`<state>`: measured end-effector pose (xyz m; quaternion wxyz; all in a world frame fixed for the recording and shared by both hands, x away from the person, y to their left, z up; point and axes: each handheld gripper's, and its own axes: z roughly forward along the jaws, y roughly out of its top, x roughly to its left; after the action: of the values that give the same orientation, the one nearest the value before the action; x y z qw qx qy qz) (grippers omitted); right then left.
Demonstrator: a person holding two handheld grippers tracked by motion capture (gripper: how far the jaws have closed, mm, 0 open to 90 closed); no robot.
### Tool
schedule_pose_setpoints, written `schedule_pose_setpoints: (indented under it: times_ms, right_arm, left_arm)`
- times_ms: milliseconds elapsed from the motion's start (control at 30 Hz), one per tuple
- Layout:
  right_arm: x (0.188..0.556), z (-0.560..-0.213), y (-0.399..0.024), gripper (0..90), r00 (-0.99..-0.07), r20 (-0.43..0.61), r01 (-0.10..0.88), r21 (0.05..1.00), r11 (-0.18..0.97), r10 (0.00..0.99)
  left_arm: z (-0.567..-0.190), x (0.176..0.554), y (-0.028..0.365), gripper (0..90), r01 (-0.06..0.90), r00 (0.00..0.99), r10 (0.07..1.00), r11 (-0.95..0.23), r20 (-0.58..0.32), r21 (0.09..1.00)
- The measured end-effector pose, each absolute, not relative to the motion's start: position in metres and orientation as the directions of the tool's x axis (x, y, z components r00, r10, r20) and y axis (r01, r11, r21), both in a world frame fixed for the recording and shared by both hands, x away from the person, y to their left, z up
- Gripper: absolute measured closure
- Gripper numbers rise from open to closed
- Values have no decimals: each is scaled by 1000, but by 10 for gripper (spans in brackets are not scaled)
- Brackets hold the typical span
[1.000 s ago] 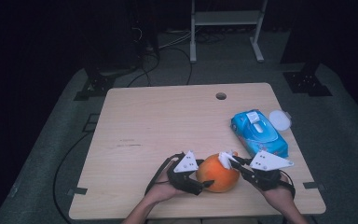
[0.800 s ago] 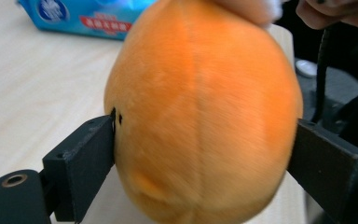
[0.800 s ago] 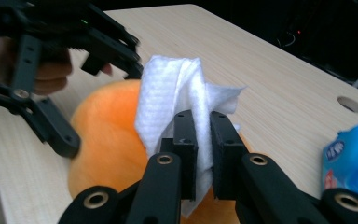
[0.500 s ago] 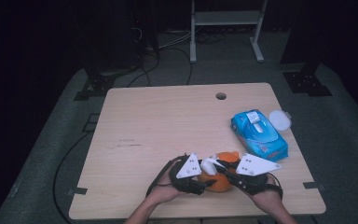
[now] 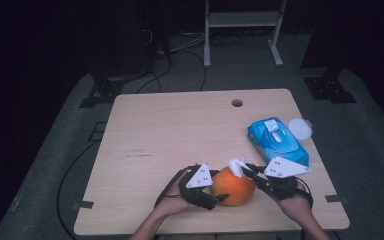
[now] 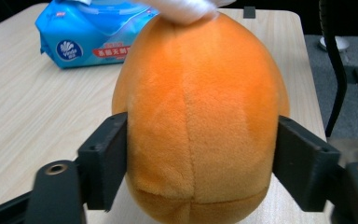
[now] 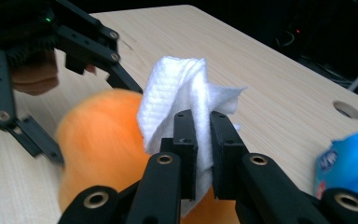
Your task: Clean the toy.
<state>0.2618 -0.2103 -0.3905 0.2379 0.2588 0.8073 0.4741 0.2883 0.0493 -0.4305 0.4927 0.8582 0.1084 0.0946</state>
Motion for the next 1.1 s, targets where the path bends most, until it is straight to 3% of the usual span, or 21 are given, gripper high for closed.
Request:
schedule_pose_setpoints:
  times_ms: [167, 333, 433, 533, 633, 833, 933, 1100]
  right_arm:
    - [266, -399, -217, 817, -744, -85, 233, 897, 376, 663]
    - [266, -400, -217, 817, -744, -78, 240, 896, 375, 663]
    - [263, -398, -215, 817, -743, -90, 232, 895, 382, 664]
    - [264, -392, -214, 818, -741, -82, 227, 903, 364, 666]
    - [263, -386, -204, 817, -759, -84, 206, 910, 361, 646]
    - [256, -384, -161, 817, -828, -128, 142, 895, 424, 546]
    - [258, -386, -153, 817, -831, -144, 137, 883, 449, 537]
    - [272, -389, -177, 818, -783, -99, 217, 881, 419, 614]
  left_arm:
    - [-429, 295, 49, 114, 249, 945, 299, -393, -133, 885]
    - [-434, 297, 45, 129, 304, 926, 338, -406, -167, 862]
    - [-429, 290, 47, 332, 212, 930, 363, -401, -58, 891]
    - [-423, 287, 50, 402, 141, 934, 358, -395, 11, 908]
    - [-418, 286, 55, 409, 64, 932, 349, -419, 96, 906]
    - [-424, 287, 60, 393, -13, 941, 291, -476, 171, 879]
    - [-427, 290, 67, 385, -9, 948, 274, -487, 162, 873]
    - [-431, 296, 76, 360, 23, 951, 280, -485, 130, 874]
